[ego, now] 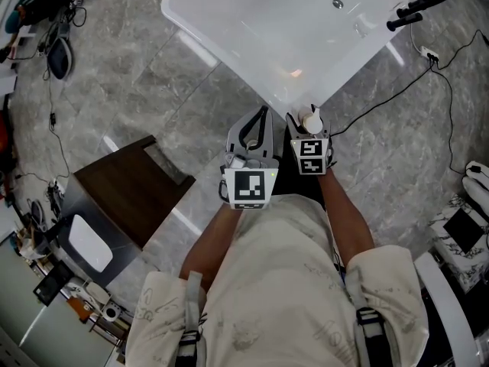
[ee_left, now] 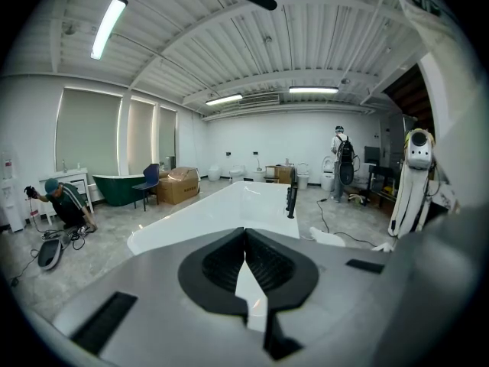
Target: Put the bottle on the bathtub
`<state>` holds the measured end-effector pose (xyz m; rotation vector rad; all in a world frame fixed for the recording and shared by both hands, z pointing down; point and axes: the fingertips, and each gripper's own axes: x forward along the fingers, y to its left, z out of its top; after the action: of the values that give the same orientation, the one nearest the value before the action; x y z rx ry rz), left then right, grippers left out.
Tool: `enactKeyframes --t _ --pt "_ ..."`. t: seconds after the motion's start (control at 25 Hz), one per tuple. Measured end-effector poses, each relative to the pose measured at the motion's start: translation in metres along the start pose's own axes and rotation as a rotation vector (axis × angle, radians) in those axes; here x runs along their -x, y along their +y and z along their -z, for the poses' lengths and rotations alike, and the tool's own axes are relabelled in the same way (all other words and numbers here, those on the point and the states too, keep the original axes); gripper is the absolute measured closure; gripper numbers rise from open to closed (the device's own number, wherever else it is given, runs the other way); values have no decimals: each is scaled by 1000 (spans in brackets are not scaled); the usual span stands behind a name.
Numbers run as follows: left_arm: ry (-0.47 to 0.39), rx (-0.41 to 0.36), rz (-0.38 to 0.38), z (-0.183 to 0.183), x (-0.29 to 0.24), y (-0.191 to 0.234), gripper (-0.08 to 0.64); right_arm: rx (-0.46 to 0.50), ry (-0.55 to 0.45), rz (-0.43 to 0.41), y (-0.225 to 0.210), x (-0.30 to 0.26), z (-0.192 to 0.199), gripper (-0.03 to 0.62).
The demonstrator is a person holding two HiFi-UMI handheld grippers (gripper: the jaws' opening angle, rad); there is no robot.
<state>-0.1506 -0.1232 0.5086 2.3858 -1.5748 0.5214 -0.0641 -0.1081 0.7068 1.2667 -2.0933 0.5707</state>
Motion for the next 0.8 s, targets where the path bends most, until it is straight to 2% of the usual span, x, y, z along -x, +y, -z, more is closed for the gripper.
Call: enactKeyframes --t 0.8 --pt "-11 15 3 -3 -1 12 557 -1 -2 10 1 7 -4 300"
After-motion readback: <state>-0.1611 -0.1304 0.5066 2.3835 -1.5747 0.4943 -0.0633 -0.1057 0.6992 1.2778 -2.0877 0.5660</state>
